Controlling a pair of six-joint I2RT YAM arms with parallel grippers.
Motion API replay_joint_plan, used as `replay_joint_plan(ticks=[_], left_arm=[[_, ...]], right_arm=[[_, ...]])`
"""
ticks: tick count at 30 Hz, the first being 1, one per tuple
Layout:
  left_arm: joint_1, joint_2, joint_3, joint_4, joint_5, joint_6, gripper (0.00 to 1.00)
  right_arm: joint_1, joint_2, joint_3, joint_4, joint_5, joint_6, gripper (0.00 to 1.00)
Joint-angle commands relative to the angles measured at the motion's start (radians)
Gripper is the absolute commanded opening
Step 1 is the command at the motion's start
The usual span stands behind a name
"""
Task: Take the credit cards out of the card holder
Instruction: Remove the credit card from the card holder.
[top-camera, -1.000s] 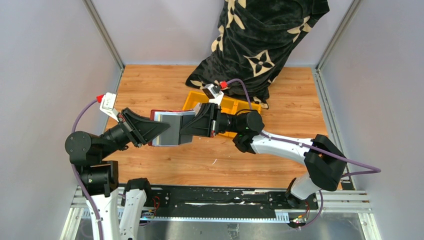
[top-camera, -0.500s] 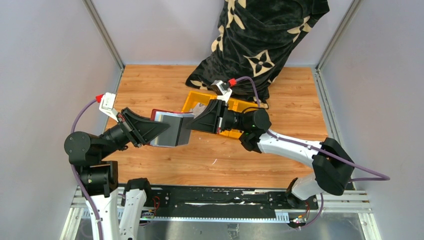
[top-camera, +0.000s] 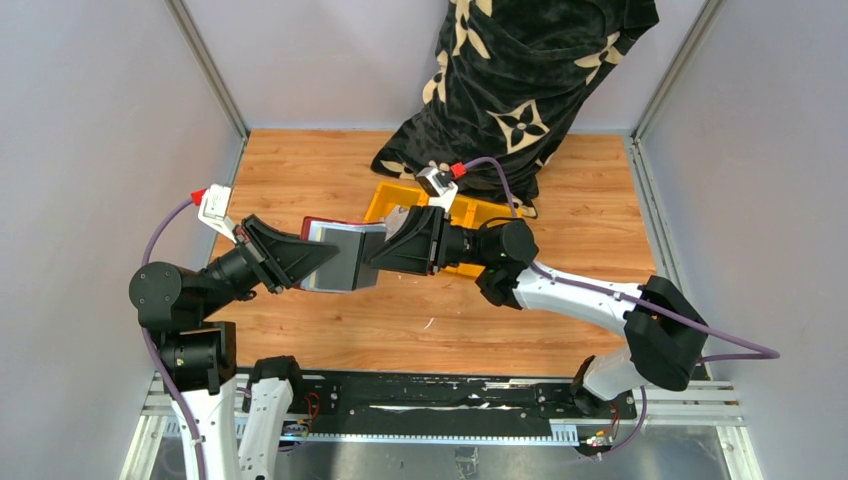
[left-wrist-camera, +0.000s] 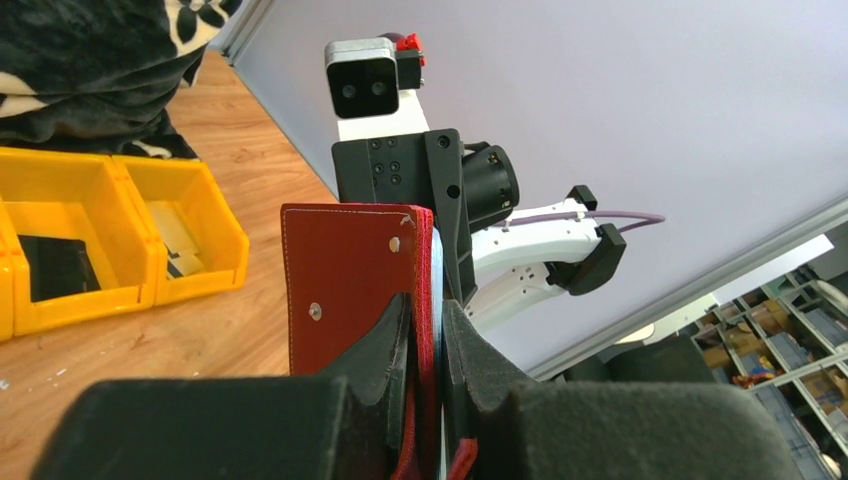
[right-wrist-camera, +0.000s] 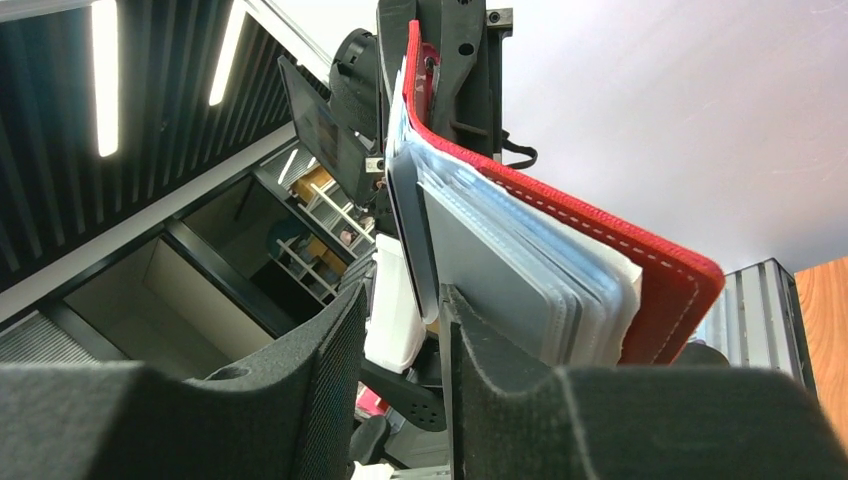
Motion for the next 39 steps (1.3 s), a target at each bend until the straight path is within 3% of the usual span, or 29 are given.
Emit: replay_joint_plan(ticks=[1, 15, 18, 23, 26, 32, 39], left_arm=[[-0.001, -0.002, 0.019, -0.001, -0.014, -0.003, 0.10], [-0.001, -0.009, 0.006, -0.013, -0.021, 0.014, 0.10], [-0.001, -0.017, -0.003, -0.026, -0.032, 0.036, 0.12], [-0.001, -0.025, -0.014, -0.097, -0.032, 0.109, 0.25], [-0.001, -0.027, -0.020, -0.095, -0.018, 0.104, 0.31], [-0.001, -0.026, -0.023, -0.034, 0.020, 0.038, 0.40], [-0.001, -0.017, -0.024, 0.025, 0.058, -0.026, 0.37]], right_arm=[[0.023, 0.011, 0.042, -0.015, -0.020, -0.044, 0.37], [0.070, 0.089, 0.149, -0.054, -0.048, -0.064, 0.38], [0.075, 0.103, 0.167, -0.065, -0.042, -0.065, 0.33], [0.074, 0.109, 0.178, -0.042, -0.039, -0.047, 0.10], [0.068, 0.109, 0.171, -0.014, -0.038, -0.027, 0.01], [0.042, 0.104, 0.115, 0.069, -0.021, 0.025, 0.00], [0.015, 0.064, 0.057, 0.111, -0.018, 0.040, 0.00]])
